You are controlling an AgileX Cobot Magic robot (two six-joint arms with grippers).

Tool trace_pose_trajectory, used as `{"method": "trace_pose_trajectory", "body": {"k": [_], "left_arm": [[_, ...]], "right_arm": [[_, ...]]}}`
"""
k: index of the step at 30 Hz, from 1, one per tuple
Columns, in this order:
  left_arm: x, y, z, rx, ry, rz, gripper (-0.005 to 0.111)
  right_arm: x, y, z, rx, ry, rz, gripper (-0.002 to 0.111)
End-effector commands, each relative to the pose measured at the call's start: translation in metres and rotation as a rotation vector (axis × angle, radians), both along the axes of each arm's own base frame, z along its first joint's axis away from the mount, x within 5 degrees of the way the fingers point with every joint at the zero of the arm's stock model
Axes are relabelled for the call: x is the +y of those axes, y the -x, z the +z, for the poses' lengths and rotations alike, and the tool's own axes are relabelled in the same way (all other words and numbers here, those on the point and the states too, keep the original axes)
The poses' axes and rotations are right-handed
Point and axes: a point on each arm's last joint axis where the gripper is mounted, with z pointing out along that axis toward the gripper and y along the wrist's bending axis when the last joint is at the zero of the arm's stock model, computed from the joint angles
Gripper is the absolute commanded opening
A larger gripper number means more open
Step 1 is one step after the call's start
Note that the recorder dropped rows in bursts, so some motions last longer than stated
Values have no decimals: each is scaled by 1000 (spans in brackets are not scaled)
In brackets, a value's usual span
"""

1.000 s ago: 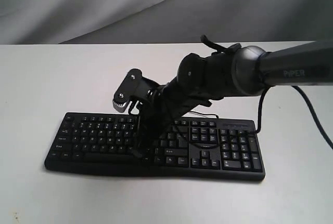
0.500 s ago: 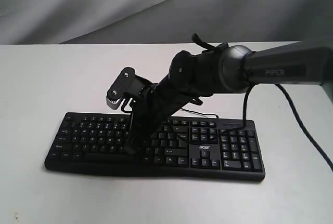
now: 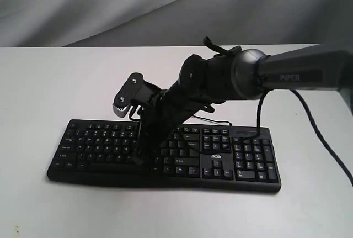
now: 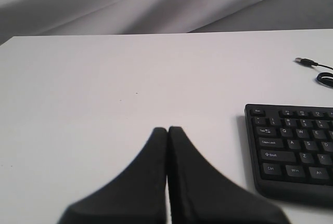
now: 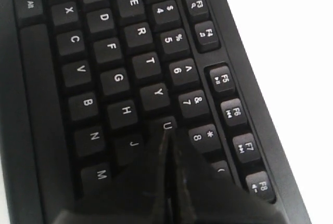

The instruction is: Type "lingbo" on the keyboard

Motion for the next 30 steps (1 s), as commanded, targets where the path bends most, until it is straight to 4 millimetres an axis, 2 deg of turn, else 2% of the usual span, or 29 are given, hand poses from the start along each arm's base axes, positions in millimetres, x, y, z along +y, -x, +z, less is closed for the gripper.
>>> {"method": "trace_pose_trajectory", "body": {"k": [1,8,17,30], "left_arm": [[0,0,-1,3,6,2,1],[0,0,-1,3,6,2,1],[0,0,-1,3,6,2,1],[0,0,-1,3,6,2,1]], "right_arm": [[-2,-2,-6,12,6,-8,0],[2,2,16,-27,-22,8,0],[19,19,14,-4,-32,54,0],[24,24,4,9,-16,81,0]]}}
